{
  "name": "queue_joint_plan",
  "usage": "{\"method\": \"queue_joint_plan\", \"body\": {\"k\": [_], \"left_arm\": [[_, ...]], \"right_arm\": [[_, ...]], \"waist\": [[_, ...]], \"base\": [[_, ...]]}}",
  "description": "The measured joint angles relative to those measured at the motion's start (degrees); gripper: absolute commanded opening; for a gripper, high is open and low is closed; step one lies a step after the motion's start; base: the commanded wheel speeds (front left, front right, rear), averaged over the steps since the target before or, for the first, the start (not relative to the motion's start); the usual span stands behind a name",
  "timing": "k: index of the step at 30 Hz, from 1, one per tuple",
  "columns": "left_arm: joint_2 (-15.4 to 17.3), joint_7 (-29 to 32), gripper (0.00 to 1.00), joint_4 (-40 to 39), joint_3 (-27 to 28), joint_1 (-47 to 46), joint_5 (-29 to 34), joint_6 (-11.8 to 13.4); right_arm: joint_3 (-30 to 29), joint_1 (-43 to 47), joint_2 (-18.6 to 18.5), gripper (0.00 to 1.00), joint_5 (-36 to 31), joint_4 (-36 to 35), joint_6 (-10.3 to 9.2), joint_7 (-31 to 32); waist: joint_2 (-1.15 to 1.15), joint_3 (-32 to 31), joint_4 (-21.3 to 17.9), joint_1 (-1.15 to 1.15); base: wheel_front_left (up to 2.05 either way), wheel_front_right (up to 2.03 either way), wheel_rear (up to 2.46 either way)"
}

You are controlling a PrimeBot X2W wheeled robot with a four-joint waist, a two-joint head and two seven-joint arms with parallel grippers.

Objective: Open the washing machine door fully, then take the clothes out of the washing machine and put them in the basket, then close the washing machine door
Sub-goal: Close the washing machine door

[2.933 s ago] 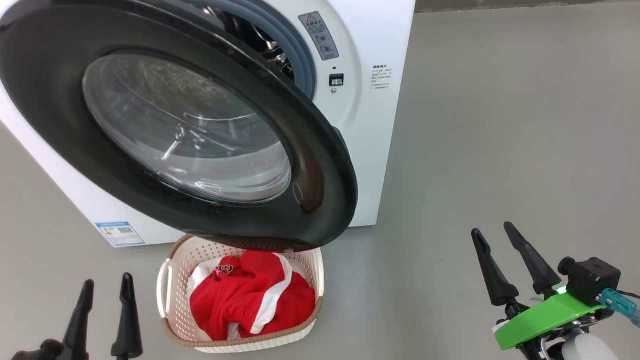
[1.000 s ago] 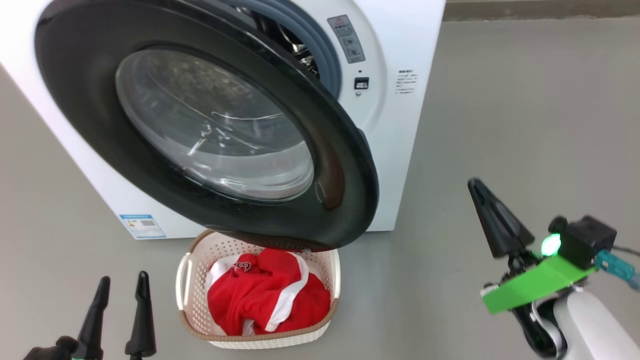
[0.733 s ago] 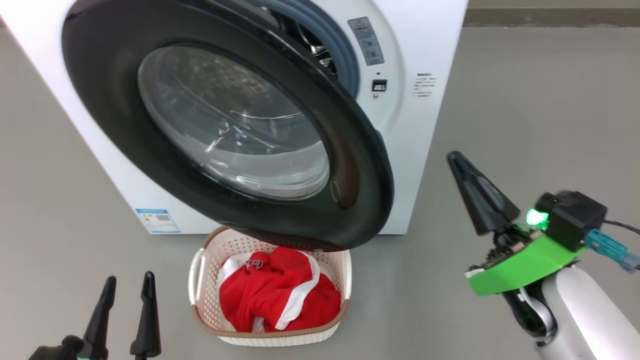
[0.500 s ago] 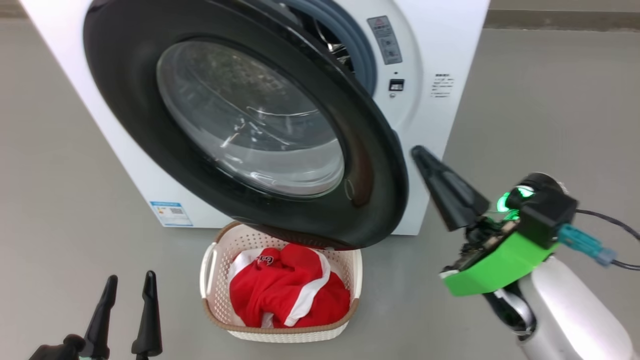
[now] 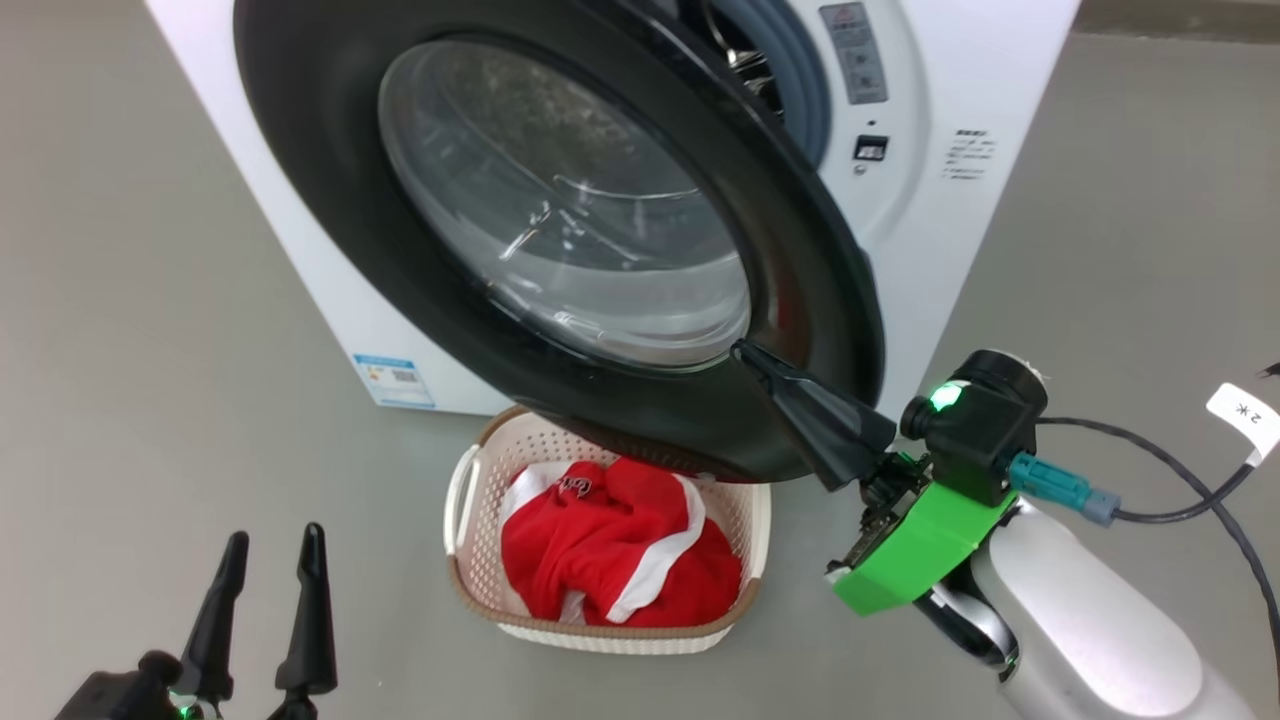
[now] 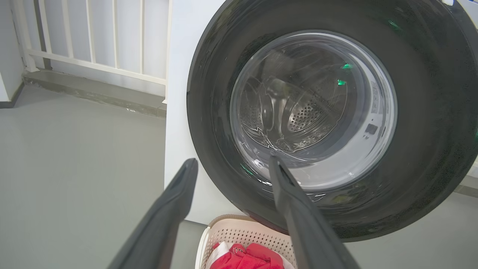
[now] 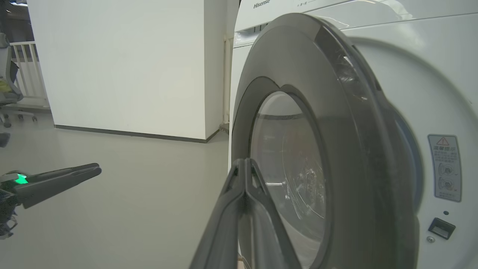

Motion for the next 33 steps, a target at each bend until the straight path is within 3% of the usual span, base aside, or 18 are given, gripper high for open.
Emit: {"method": "queue_joint_plan", "body": {"k": [17,33], "left_arm": [[-0.41,0.0,1.0,0.16,-0.69,-1.91,-0.49,0.01],[-0.44,0.0,1.0,0.46,-2.78,-2.45,-0.51,0.0]], "right_arm": [[-2.55,-1.59,-1.34,0.0,2.12,8.16,0.01,0.0],[-6.68,-1.64,-1.55,0.0,2.24,10.22,0.08,0.0]], "waist": [[0.0,2.79,2.53,0.0],[0.0,4.7,2.4,0.0]], "base": [[0.0,0.0,0.0],[0.0,0.0,0.0]]}}
